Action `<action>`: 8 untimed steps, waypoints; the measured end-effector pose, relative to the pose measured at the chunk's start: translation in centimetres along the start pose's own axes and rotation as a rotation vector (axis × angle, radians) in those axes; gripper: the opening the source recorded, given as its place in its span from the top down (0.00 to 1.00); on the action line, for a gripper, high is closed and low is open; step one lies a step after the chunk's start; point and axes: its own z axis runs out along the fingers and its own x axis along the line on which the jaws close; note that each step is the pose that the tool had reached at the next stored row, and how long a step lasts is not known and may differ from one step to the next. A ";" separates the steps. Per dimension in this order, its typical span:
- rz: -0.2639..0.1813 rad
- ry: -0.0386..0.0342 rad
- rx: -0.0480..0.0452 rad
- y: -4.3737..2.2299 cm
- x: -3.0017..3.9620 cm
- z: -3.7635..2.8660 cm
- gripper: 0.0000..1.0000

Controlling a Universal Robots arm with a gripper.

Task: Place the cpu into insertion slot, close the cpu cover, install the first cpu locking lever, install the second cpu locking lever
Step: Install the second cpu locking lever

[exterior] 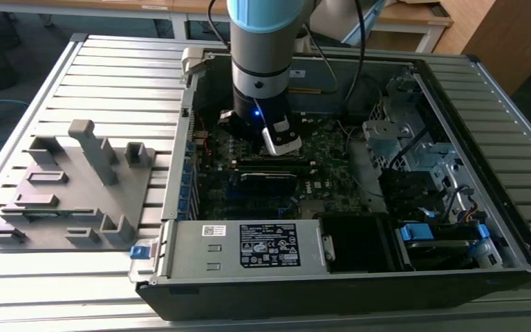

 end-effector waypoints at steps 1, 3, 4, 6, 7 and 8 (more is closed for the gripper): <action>0.001 -0.0004 0.0023 0.09 -0.12 0.02 0.89; 0.002 -0.0013 0.0077 0.29 -0.32 0.05 0.89; 0.002 -0.0018 0.0109 0.41 -0.39 0.07 0.89; 0.003 -0.0030 0.0199 0.78 -0.43 0.13 0.89; 0.002 -0.0037 0.0249 1.02 -0.41 0.17 0.89; 0.002 -0.0044 0.0300 1.27 -0.39 0.22 0.89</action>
